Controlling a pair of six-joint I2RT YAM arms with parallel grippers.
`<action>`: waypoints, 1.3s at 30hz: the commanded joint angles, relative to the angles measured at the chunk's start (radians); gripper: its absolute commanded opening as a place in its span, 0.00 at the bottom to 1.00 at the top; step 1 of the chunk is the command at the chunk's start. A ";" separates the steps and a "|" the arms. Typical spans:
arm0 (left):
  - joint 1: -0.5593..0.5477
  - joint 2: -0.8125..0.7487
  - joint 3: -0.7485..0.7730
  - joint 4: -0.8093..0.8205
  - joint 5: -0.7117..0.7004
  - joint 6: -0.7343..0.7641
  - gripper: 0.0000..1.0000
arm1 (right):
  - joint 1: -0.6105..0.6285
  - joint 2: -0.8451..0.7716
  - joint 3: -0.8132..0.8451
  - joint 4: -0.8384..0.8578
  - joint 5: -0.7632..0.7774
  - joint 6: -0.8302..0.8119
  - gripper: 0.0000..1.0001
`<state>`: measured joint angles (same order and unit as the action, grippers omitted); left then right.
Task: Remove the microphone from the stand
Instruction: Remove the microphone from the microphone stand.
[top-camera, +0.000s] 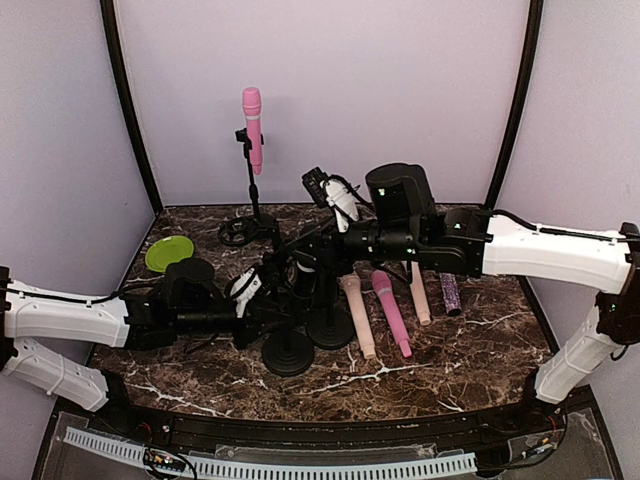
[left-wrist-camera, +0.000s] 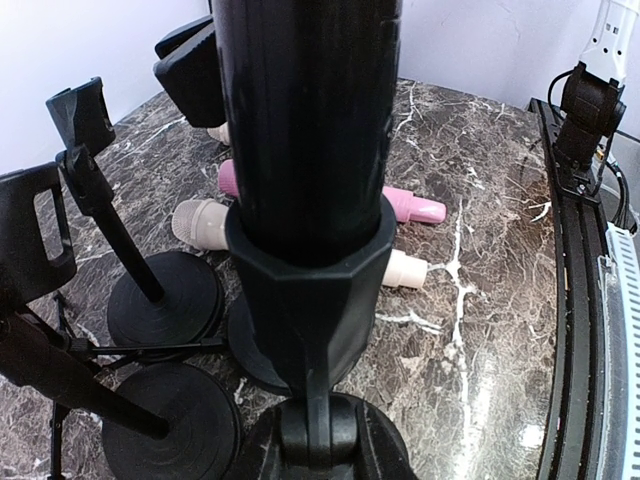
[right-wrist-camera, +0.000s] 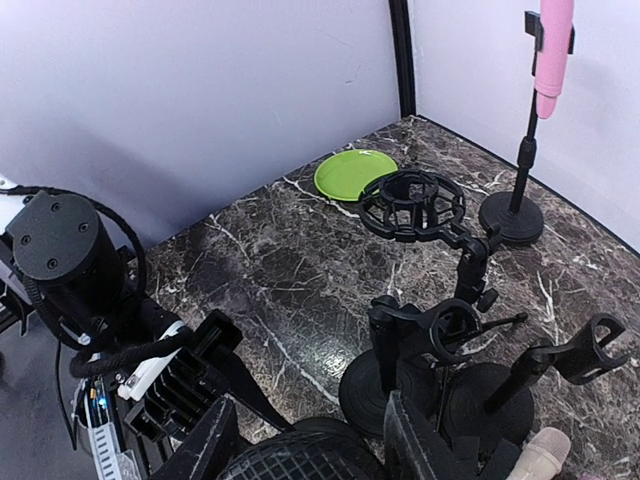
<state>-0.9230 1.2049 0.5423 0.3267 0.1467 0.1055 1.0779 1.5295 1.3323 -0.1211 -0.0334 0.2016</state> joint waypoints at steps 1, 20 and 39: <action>0.010 0.011 -0.023 -0.139 -0.045 0.028 0.00 | -0.030 -0.068 0.080 0.140 -0.097 -0.067 0.16; 0.007 0.019 -0.016 -0.159 -0.073 0.039 0.00 | -0.062 -0.082 0.157 0.043 0.052 0.028 0.17; 0.003 0.027 -0.008 -0.167 -0.077 0.044 0.00 | -0.063 -0.095 0.219 -0.017 0.117 0.053 0.17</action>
<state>-0.9234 1.2087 0.5510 0.3141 0.1276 0.1131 1.0420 1.4956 1.4944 -0.2646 0.0010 0.2840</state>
